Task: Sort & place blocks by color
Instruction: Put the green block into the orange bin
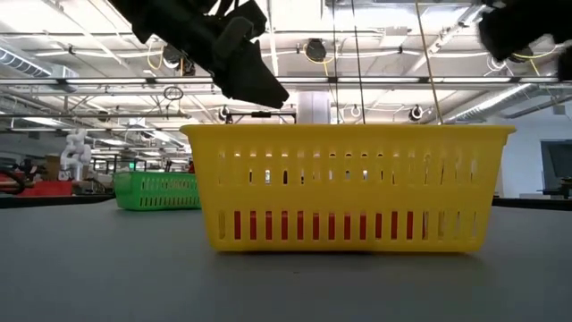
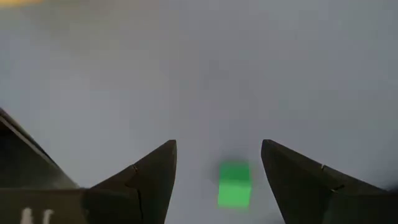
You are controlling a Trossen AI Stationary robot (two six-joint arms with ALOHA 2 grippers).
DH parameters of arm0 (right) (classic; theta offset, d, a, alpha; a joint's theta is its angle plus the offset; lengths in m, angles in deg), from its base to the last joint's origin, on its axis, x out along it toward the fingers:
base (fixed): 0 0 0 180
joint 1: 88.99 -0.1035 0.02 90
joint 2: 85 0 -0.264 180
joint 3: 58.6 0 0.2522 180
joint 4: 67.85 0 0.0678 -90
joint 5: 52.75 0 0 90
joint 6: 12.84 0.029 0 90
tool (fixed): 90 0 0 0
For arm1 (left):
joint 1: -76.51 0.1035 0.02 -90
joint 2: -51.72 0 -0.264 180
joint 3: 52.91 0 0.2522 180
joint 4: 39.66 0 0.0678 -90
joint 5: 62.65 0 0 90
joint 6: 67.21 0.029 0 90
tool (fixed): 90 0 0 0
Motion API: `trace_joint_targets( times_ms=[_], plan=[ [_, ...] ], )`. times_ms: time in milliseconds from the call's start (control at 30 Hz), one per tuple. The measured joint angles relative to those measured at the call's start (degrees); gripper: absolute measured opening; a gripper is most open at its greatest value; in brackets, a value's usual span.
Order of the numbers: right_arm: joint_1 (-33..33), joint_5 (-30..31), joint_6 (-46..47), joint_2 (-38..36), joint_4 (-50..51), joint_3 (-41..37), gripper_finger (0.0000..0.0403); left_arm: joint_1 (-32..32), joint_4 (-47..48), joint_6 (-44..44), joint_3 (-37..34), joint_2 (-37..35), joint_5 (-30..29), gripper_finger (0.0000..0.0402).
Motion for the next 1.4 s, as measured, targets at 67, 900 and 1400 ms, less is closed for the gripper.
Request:
trace_joint_targets(
  times_ms=[67, 900, 1400],
  plan=[
    [-2.1, -2.0, 4.5, 0.0, 0.6, -1.1, 0.0228, -0.1, 0.0, 0.0, 0.0, 0.0, 0.0, 0.0243],
    [-16.1, -2.7, 23.6, 0.1, -10.7, -12.6, 0.0228, -0.1, 0.2, 0.0, 0.0, 0.0, 0.0, 0.0244],
    [-20.0, -2.6, 24.4, 1.5, -9.8, -12.7, 0.0228, -0.1, 0.2, -0.2, 0.0, 0.0, 0.0, 0.0244]
  ],
)
